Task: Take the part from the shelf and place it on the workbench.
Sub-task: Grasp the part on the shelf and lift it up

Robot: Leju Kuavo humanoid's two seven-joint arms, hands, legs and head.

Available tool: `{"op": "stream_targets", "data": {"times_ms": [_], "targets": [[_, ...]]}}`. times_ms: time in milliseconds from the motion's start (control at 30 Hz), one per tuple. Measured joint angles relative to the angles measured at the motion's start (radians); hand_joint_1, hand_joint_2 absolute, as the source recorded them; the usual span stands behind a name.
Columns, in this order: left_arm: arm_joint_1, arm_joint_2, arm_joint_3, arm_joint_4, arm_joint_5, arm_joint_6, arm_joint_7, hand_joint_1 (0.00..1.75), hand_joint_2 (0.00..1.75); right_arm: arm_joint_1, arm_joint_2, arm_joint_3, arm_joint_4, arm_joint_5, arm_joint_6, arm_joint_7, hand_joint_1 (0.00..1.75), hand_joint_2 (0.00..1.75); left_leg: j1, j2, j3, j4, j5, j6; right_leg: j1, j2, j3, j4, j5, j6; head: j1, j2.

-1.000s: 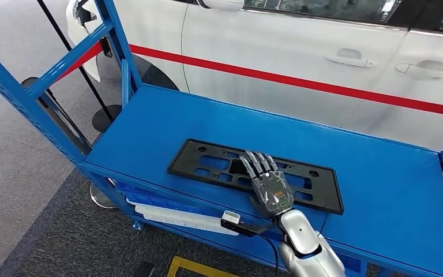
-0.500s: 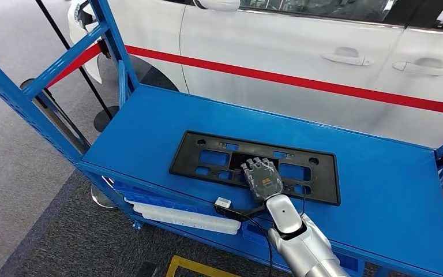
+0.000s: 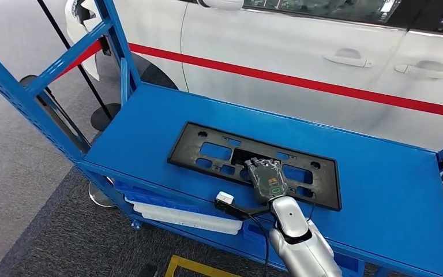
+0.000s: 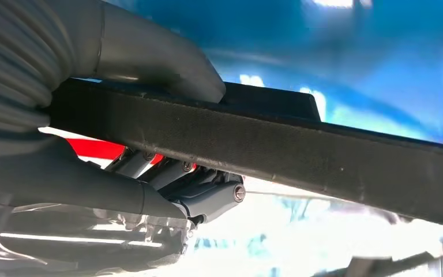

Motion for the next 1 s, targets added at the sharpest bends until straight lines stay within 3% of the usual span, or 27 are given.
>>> {"op": "stream_targets", "data": {"times_ms": [67, 133, 167, 200, 233, 300, 367, 467, 533, 633, 667, 700, 733, 833, 900, 1000], "targets": [[-0.001, 0.000, 0.000, 0.000, 0.000, 0.000, 0.000, 0.00, 0.00, 0.033, -0.007, -0.023, -0.096, -0.099, -0.007, -0.052, 1.75, 1.75, 0.003, 0.002, 0.001, -0.005, 0.003, 0.011, -0.001, 0.000, -0.041, 0.090, -0.055, 0.008, 0.000, 0.000], [0.000, 0.000, 0.001, 0.000, 0.002, 0.002, -0.001, 0.00, 0.00, 0.073, -0.018, -0.047, -0.218, -0.265, -0.012, -0.124, 1.75, 1.75, 0.002, 0.002, 0.001, -0.005, 0.002, 0.016, -0.001, 0.000, -0.108, 0.227, -0.115, 0.013, 0.000, 0.000], [0.001, 0.000, 0.002, 0.000, 0.002, 0.004, -0.001, 0.00, 0.00, 0.091, -0.025, -0.057, -0.284, -0.346, -0.011, -0.151, 1.75, 1.75, 0.002, 0.002, 0.001, -0.005, 0.002, 0.016, -0.002, 0.000, -0.130, 0.269, -0.123, 0.014, 0.000, 0.000], [0.002, 0.000, 0.002, 0.000, 0.003, 0.005, -0.001, 0.00, 0.00, 0.106, -0.030, -0.067, -0.347, -0.406, -0.007, -0.168, 1.75, 1.75, 0.002, 0.002, 0.003, -0.004, 0.001, 0.016, -0.002, 0.000, -0.135, 0.273, -0.110, 0.014, 0.000, 0.000], [0.001, 0.000, 0.003, 0.000, 0.003, 0.007, -0.001, 0.00, 0.00, 0.119, -0.034, -0.076, -0.401, -0.444, -0.003, -0.175, 1.75, 1.75, 0.002, 0.001, 0.004, -0.004, 0.000, 0.015, -0.002, 0.000, -0.119, 0.236, -0.080, 0.012, 0.000, 0.000], [0.000, -0.001, 0.003, 0.000, 0.003, 0.008, -0.002, 0.00, 0.00, 0.138, -0.039, -0.090, -0.476, -0.485, -0.001, -0.190, 1.75, 1.75, 0.000, 0.000, 0.008, -0.003, -0.004, 0.011, -0.001, 0.000, -0.052, 0.092, -0.009, 0.004, 0.000, 0.000], [-0.001, -0.001, 0.004, 0.000, 0.002, 0.010, -0.003, 0.00, 0.00, 0.164, -0.045, -0.099, -0.541, -0.579, -0.010, -0.238, 1.75, 1.75, -0.004, -0.002, 0.006, 0.001, -0.007, 0.003, 0.002, 0.000, -0.012, -0.002, 0.022, -0.004, 0.000, 0.000], [0.001, -0.001, 0.006, 0.000, 0.002, 0.014, -0.002, 0.00, 0.00, 0.210, -0.072, -0.109, -0.690, -0.823, -0.011, -0.329, 1.75, 1.75, -0.007, -0.002, 0.001, 0.003, -0.011, -0.011, 0.001, -0.001, -0.012, -0.015, 0.023, -0.016, 0.000, 0.000], [0.002, -0.001, 0.007, 0.000, 0.001, 0.018, -0.001, 0.00, 0.00, 0.237, -0.105, -0.120, -0.805, -0.972, 0.010, -0.372, 1.75, 1.75, -0.005, -0.001, -0.013, 0.040, -0.040, -0.020, -0.004, -0.003, -0.010, -0.020, 0.025, -0.027, 0.000, 0.000], [0.002, -0.001, 0.008, 0.000, -0.003, 0.030, 0.002, 0.00, 0.00, 0.301, -0.170, -0.145, -0.948, -1.156, 0.050, -0.449, 1.75, 1.75, -0.002, 0.000, -0.095, 0.231, -0.138, -0.030, -0.005, -0.007, -0.007, -0.021, 0.023, -0.036, 0.000, 0.000], [0.003, 0.000, 0.008, 0.000, -0.003, 0.031, 0.001, 0.00, 0.00, 0.328, -0.193, -0.155, -0.983, -1.201, 0.058, -0.479, 1.75, 1.75, -0.001, 0.000, -0.119, 0.283, -0.154, -0.032, -0.005, -0.007, -0.006, -0.021, 0.021, -0.036, 0.000, 0.000], [0.004, 0.000, 0.009, 0.000, 0.000, 0.031, -0.002, 0.00, 0.00, 0.357, -0.212, -0.165, -1.012, -1.237, 0.064, -0.511, 1.75, 1.75, -0.001, 0.000, -0.126, 0.299, -0.150, -0.032, -0.005, -0.007, -0.004, -0.020, 0.020, -0.036, 0.000, 0.000], [0.004, 0.000, 0.010, 0.000, 0.002, 0.030, -0.007, 0.00, 0.00, 0.389, -0.229, -0.178, -1.039, -1.267, 0.067, -0.548, 1.75, 1.75, -0.001, 0.000, -0.114, 0.273, -0.126, -0.030, -0.004, -0.006, -0.001, -0.020, 0.018, -0.034, 0.000, 0.000], [0.003, 0.002, 0.018, 0.000, 0.006, 0.026, -0.018, 0.00, 0.00, 0.475, -0.268, -0.215, -1.105, -1.312, 0.066, -0.647, 1.75, 1.75, -0.006, 0.000, -0.015, 0.067, -0.031, -0.012, -0.003, -0.004, 0.008, -0.018, 0.011, -0.027, 0.000, 0.000], [0.000, 0.004, 0.024, 0.000, 0.006, 0.026, -0.020, 0.00, 0.00, 0.509, -0.285, -0.234, -1.134, -1.328, 0.067, -0.673, 1.75, 1.75, -0.011, 0.000, 0.013, 0.006, -0.022, -0.002, -0.002, -0.001, 0.006, -0.017, 0.010, -0.018, 0.000, 0.000], [0.000, 0.005, 0.029, 0.000, 0.007, 0.029, -0.025, 0.00, 0.00, 0.545, -0.301, -0.255, -1.170, -1.362, 0.076, -0.682, 1.75, 1.75, -0.010, -0.001, 0.017, -0.006, -0.016, 0.009, -0.003, -0.001, 0.005, -0.015, 0.007, 0.001, 0.000, 0.000]]}}
